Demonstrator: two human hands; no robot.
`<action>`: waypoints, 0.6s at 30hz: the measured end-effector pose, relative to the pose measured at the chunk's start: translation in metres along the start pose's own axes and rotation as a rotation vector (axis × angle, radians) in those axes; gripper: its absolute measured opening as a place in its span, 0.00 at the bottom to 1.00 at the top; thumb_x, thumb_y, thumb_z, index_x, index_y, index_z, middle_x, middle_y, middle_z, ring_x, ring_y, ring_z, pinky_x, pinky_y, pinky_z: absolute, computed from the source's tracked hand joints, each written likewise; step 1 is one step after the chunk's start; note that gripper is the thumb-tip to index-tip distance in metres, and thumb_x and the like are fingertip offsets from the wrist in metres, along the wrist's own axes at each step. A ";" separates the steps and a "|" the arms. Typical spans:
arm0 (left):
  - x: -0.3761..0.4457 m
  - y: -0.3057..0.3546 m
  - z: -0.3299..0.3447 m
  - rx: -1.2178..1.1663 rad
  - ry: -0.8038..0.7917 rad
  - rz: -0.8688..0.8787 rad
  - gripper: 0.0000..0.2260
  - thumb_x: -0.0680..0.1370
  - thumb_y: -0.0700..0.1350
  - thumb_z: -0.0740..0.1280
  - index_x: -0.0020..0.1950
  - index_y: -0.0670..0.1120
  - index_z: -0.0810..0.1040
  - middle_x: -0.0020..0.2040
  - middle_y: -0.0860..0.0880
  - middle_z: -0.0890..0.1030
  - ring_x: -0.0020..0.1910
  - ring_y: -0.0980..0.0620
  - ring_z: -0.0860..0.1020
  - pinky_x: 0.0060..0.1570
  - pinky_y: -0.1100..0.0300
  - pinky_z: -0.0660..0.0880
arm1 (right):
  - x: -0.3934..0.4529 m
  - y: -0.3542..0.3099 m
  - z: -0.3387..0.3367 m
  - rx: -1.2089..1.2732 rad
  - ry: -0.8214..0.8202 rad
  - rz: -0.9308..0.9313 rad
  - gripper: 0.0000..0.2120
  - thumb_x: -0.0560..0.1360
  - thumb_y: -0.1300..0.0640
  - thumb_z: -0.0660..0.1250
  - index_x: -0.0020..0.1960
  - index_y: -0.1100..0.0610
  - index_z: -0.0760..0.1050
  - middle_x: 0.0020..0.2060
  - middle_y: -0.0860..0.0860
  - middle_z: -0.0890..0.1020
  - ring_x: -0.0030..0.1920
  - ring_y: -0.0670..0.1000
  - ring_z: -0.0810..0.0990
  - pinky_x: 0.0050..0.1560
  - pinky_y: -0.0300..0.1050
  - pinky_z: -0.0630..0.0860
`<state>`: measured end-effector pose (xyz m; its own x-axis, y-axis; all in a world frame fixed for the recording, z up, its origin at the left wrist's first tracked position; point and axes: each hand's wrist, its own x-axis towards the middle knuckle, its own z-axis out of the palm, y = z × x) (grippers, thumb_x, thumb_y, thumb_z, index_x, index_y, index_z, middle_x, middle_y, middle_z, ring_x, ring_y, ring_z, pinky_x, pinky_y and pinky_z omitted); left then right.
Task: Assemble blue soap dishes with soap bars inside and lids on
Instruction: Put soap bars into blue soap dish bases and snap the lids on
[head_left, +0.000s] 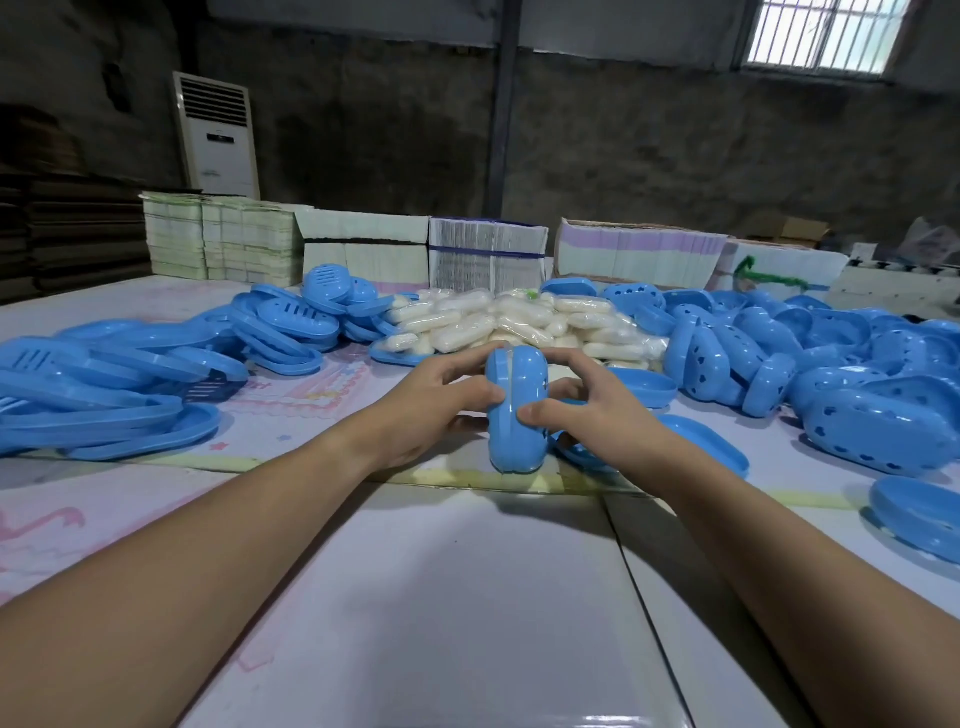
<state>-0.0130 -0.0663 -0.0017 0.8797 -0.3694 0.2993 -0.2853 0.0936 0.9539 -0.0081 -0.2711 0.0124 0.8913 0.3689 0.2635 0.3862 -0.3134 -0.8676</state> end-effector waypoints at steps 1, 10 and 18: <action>0.000 0.000 0.000 -0.008 -0.002 -0.002 0.18 0.74 0.42 0.68 0.59 0.61 0.84 0.64 0.45 0.81 0.60 0.47 0.81 0.59 0.51 0.81 | 0.000 0.001 0.000 0.002 -0.002 -0.003 0.27 0.69 0.53 0.76 0.64 0.43 0.71 0.41 0.47 0.83 0.41 0.45 0.83 0.43 0.42 0.75; -0.003 0.001 0.001 -0.049 0.002 -0.027 0.22 0.79 0.36 0.67 0.73 0.47 0.74 0.70 0.42 0.77 0.67 0.40 0.77 0.65 0.44 0.76 | 0.002 0.007 -0.006 0.056 -0.060 -0.027 0.32 0.61 0.43 0.76 0.63 0.39 0.72 0.44 0.47 0.85 0.46 0.48 0.84 0.47 0.44 0.79; -0.004 0.001 0.003 -0.127 0.001 -0.039 0.23 0.75 0.39 0.70 0.70 0.48 0.76 0.67 0.42 0.80 0.64 0.42 0.80 0.57 0.50 0.81 | 0.001 0.006 -0.010 0.071 -0.087 -0.036 0.27 0.65 0.48 0.76 0.63 0.41 0.73 0.47 0.50 0.86 0.47 0.50 0.84 0.49 0.45 0.78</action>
<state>-0.0177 -0.0673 -0.0022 0.8896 -0.3738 0.2624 -0.2010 0.1954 0.9599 -0.0029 -0.2814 0.0117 0.8521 0.4540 0.2604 0.3972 -0.2370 -0.8866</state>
